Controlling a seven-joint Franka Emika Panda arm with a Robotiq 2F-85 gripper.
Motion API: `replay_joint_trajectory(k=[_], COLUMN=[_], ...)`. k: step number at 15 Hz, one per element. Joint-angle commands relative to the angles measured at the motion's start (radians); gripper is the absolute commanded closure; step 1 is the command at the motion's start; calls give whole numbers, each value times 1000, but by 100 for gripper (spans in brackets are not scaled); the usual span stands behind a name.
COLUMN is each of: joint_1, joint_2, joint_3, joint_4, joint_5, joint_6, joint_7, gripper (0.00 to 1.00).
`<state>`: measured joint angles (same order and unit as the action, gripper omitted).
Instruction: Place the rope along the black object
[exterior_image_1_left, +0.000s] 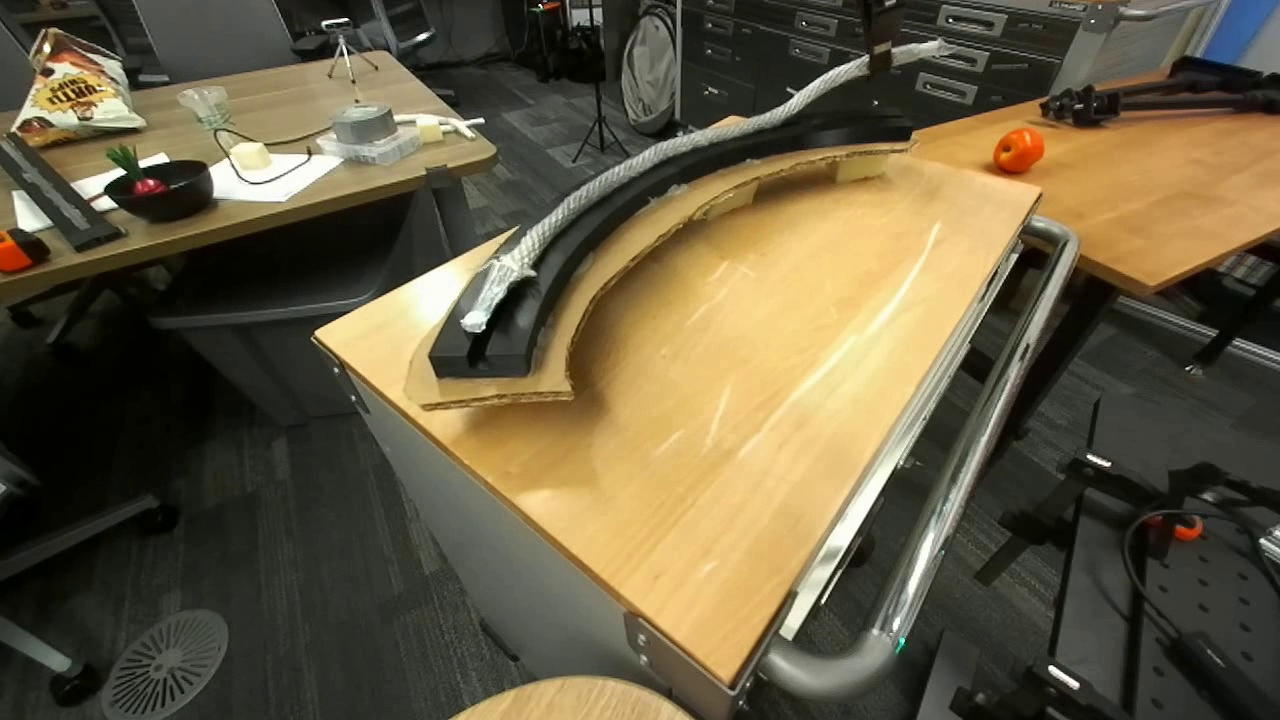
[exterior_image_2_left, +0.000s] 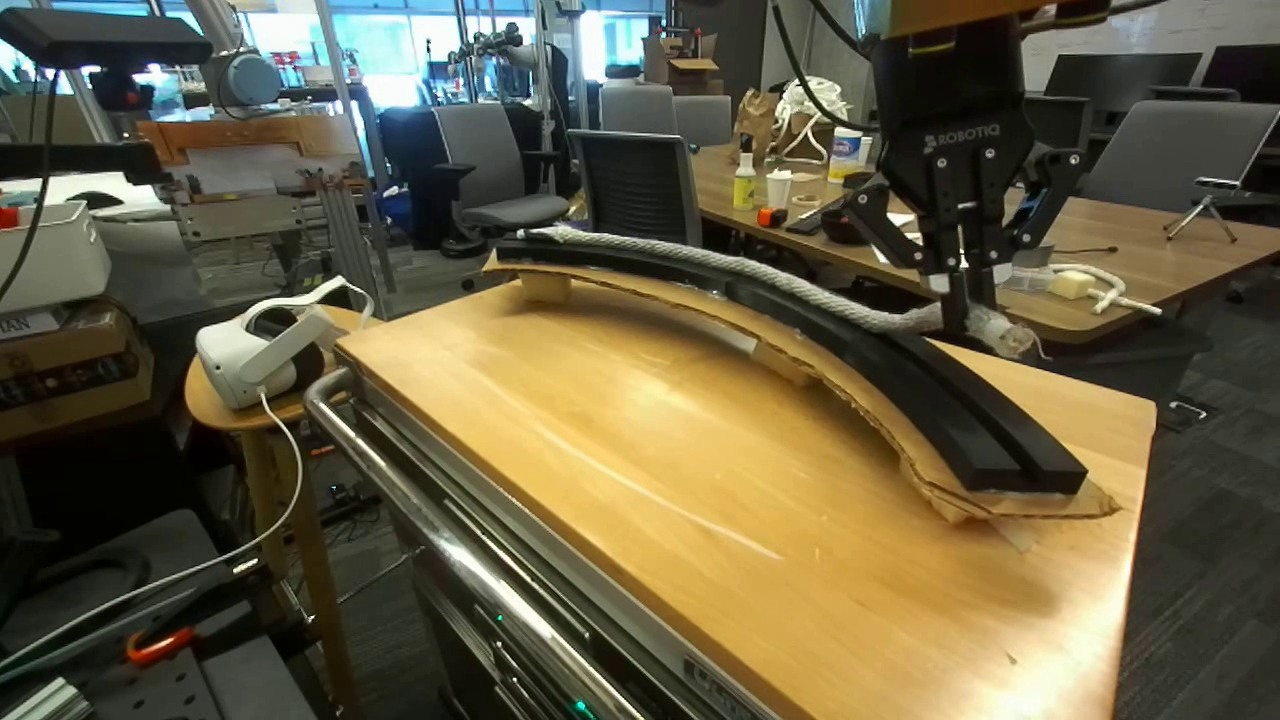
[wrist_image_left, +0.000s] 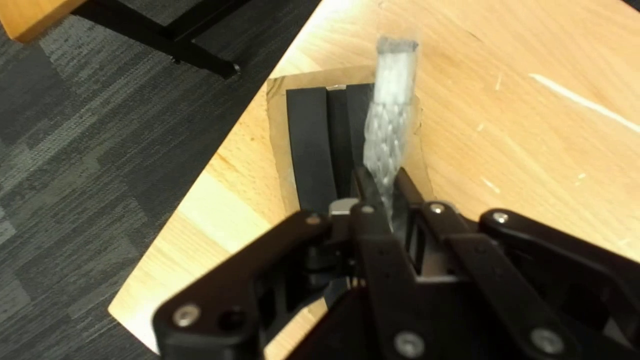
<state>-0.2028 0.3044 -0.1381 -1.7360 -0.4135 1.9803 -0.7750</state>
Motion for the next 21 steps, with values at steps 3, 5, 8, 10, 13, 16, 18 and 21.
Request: replay_joint_trajectory(k=[3,5,8,10,13,16,18,21], joint_1=[-10,-8,-7,-5,-4,-5,-3,-4], joint_2=[36,43,54,67,90,116,124,126], joint_3=[7,10,14,15,19,17,12,7], joint_4=[56,58,64,73,85,94,87,80], joint_5=[48,55,59,57,52,47,36,30], joint_6=[-58,-63,-64,-64,-70,-69,-53,-33], joint_7=[-52,-47,-43,-35,-44,-25,-5,27], gripper=[89,89,89,89,89,88,86,86])
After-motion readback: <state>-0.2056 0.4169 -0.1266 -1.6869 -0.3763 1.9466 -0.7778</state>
